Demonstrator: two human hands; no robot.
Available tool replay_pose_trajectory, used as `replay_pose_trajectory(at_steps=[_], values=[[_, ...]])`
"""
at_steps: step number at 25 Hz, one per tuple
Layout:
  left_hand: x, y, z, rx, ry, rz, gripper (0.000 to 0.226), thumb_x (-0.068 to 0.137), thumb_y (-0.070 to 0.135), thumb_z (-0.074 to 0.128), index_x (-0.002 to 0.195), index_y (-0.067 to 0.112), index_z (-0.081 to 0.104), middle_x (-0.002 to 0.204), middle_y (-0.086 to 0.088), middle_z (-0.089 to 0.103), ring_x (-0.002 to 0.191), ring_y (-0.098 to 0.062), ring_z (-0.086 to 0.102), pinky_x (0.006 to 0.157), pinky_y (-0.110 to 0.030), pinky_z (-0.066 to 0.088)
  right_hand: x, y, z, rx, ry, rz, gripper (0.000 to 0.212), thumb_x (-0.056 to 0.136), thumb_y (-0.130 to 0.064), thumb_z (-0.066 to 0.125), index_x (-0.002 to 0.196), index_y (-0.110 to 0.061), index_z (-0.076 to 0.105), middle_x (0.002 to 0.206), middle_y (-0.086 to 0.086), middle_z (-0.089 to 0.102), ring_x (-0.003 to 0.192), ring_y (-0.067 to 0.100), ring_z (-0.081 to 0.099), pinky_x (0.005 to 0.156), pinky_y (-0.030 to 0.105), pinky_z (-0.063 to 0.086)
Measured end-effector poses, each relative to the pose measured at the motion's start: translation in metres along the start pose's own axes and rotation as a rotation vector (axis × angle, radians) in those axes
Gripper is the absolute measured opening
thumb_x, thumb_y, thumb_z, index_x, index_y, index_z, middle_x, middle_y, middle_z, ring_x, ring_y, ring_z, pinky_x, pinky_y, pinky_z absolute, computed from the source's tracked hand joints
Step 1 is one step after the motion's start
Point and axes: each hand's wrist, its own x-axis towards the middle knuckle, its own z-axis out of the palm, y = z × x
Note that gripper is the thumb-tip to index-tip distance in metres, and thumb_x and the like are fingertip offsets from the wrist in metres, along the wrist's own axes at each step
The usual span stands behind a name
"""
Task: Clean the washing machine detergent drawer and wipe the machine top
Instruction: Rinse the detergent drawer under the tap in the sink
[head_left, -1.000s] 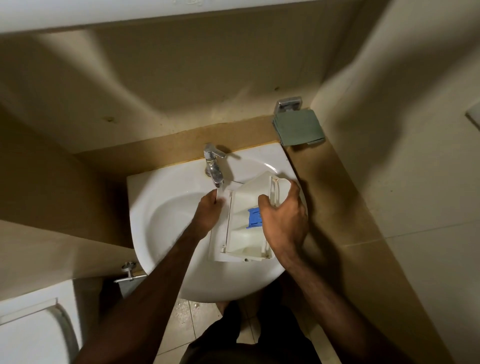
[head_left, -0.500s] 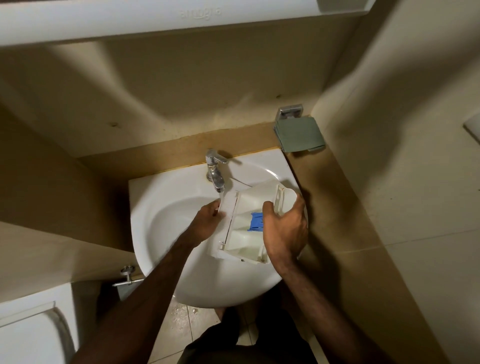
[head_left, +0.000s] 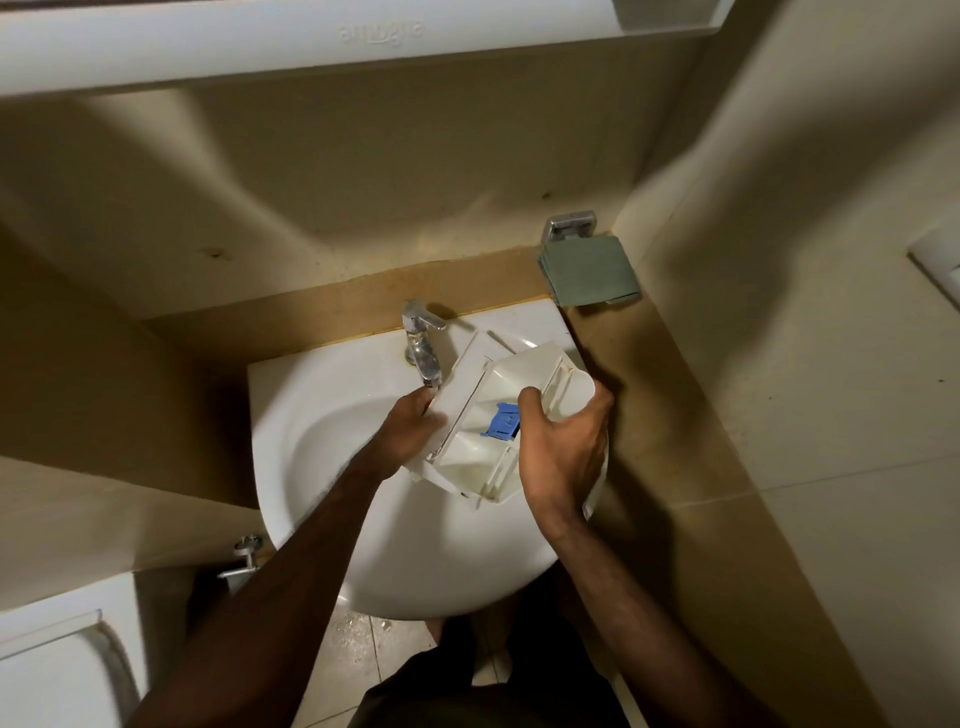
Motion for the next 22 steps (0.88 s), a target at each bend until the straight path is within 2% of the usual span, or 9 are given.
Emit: replay_pose_trajectory(at_steps=[2,5,8,11,13,17,19,20,22], values=[[-0.004,-0.008,-0.004,-0.031,-0.006,0.039,0.016,0.101,0.013,0.061,0.099,0.028,0.066,0.094,0.004,0.071,0.086,-0.016,0.064,0.075,-0.028,0.048,0.008,0.004,0.0,0.023,0.011,0.032,0.062,0.079,-0.044,0.078,0.131,-0.025,0.05,0.116,-0.008,0.067,0.101,0.016,0.069,0.086,0.043,0.061],[0.0,-0.02,0.002,0.222,0.202,0.07,0.034,0.101,0.043,0.063,0.07,0.028,0.059,0.07,-0.001,0.065,0.071,-0.022,0.056,0.069,-0.034,0.044,0.011,0.01,0.001,0.058,0.003,0.082,0.06,0.08,-0.044,0.077,0.13,-0.024,0.049,0.115,-0.006,0.069,0.099,0.018,0.071,0.082,0.039,0.062],[0.005,-0.015,0.003,0.168,0.252,0.032,0.038,0.094,0.056,0.067,0.077,0.022,0.073,0.069,0.0,0.071,0.069,-0.021,0.062,0.07,-0.033,0.05,0.012,0.015,0.003,0.086,-0.003,0.092,0.06,0.081,-0.045,0.078,0.129,-0.025,0.048,0.114,-0.005,0.069,0.095,0.017,0.073,0.076,0.039,0.065],[-0.001,-0.015,-0.007,-0.276,0.141,-0.044,0.019,0.089,0.03,0.081,0.103,0.017,0.079,0.092,-0.006,0.08,0.076,-0.015,0.068,0.071,-0.026,0.056,0.022,0.015,-0.001,0.148,0.042,0.127,0.056,0.085,-0.039,0.08,0.127,-0.022,0.048,0.109,-0.003,0.069,0.09,0.014,0.073,0.068,0.033,0.064],[-0.011,-0.025,-0.01,-0.587,0.112,-0.158,0.022,0.089,0.02,0.081,0.11,0.014,0.078,0.1,-0.013,0.079,0.083,-0.022,0.069,0.083,-0.035,0.06,0.027,0.013,-0.005,0.216,0.058,0.145,0.054,0.086,-0.035,0.081,0.125,-0.02,0.049,0.105,-0.004,0.07,0.088,0.013,0.073,0.068,0.029,0.062],[-0.017,-0.032,-0.003,-0.687,0.213,-0.159,0.01,0.093,0.015,0.075,0.101,0.01,0.079,0.087,-0.008,0.079,0.073,-0.019,0.074,0.072,-0.033,0.063,0.024,0.009,0.0,0.18,-0.014,0.157,0.062,0.085,-0.045,0.082,0.13,-0.021,0.047,0.122,0.002,0.068,0.11,0.024,0.07,0.086,0.038,0.06],[-0.011,-0.025,-0.001,-0.697,0.229,-0.164,0.012,0.093,0.017,0.076,0.102,0.009,0.079,0.085,-0.007,0.08,0.071,-0.018,0.075,0.068,-0.031,0.064,0.016,0.008,-0.002,-0.056,-0.003,0.005,0.087,0.093,-0.055,0.07,0.156,-0.012,0.029,0.155,0.013,0.046,0.141,0.03,0.049,0.107,0.041,0.048],[-0.007,-0.023,0.0,-0.696,0.223,-0.168,0.013,0.093,0.018,0.076,0.103,0.009,0.079,0.084,-0.006,0.08,0.07,-0.019,0.075,0.067,-0.032,0.064,0.013,0.007,-0.007,-0.231,0.021,-0.196,0.094,0.096,-0.061,0.061,0.163,-0.009,0.019,0.166,0.016,0.03,0.152,0.031,0.033,0.12,0.046,0.036],[0.001,-0.018,-0.001,-0.669,0.206,-0.176,0.014,0.093,0.017,0.076,0.104,0.008,0.078,0.084,-0.007,0.079,0.071,-0.021,0.073,0.066,-0.033,0.065,0.014,0.012,-0.019,-0.495,-0.041,-0.786,0.09,0.098,-0.067,0.049,0.164,-0.012,0.025,0.171,0.015,0.02,0.159,0.032,0.017,0.128,0.058,0.01]])
